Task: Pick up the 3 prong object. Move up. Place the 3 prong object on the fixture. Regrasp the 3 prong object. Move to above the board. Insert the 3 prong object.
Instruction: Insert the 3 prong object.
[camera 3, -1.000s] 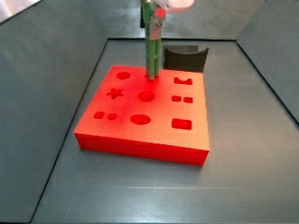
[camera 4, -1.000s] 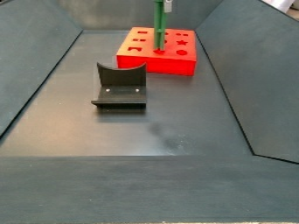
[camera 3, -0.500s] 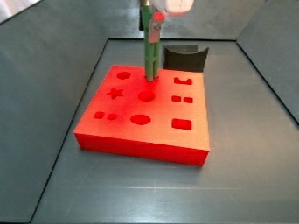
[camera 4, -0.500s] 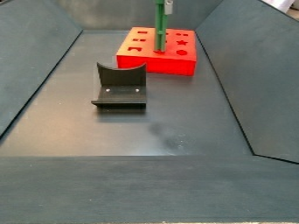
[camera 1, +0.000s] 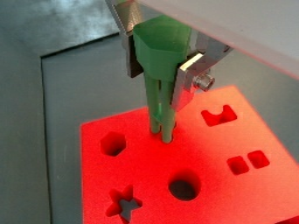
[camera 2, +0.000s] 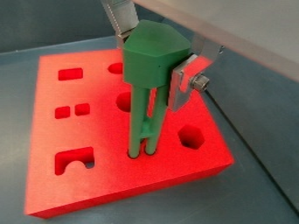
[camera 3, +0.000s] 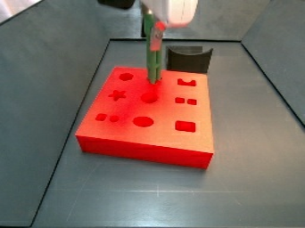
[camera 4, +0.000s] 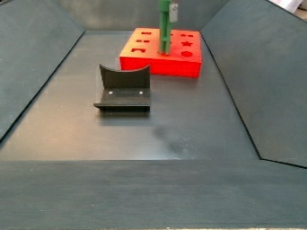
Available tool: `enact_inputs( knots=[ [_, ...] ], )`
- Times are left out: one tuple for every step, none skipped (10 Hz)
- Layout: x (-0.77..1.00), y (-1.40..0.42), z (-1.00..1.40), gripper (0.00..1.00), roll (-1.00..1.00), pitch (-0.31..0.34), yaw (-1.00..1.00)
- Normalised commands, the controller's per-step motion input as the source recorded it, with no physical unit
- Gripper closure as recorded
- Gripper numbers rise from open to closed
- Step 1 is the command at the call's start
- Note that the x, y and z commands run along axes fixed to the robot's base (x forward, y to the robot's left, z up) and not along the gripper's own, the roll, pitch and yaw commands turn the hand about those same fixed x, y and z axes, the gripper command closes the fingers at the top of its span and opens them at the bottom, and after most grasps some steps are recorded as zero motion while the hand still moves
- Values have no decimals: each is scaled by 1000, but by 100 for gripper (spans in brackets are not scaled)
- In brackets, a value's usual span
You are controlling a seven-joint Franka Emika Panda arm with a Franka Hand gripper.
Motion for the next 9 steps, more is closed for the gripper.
enact_inputs(
  knots=[
    [0, 191, -766, 100, -211, 0, -111],
    [-29, 69, -874, 100, -133, 0, -109],
    [-114, 0, -771, 100, -24, -17, -100],
    [-160, 0, -691, 100, 0, -67, -74],
    [-23, 0, -311, 100, 0, -100, 0],
    [0, 0, 0, 100, 0, -27, 0],
    [0, 0, 0, 100, 0, -46, 0],
    [0, -89, -151, 100, 43, -154, 3],
    [0, -137, -251, 100, 80, -209, 80]
  ],
)
